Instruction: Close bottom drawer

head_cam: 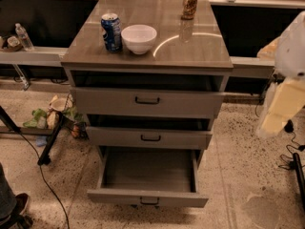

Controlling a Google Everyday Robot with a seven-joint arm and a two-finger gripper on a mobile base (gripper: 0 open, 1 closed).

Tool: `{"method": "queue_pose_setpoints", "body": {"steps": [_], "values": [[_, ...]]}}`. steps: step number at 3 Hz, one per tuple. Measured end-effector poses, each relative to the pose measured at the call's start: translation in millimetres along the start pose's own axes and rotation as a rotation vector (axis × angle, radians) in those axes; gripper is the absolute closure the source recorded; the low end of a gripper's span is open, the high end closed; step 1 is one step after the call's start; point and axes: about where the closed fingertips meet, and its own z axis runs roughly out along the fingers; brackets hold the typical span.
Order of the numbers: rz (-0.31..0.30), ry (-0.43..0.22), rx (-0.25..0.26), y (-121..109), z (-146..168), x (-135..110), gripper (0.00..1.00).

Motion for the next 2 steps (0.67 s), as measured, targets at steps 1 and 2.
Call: {"method": "queue_pose_setpoints", "body": {"steps": [1, 2], "values": [[0.005, -0.059, -0.003, 35, 41, -3, 0.0], [-0.019, -0.068, 0.006, 72, 120, 6, 0.0]]}}
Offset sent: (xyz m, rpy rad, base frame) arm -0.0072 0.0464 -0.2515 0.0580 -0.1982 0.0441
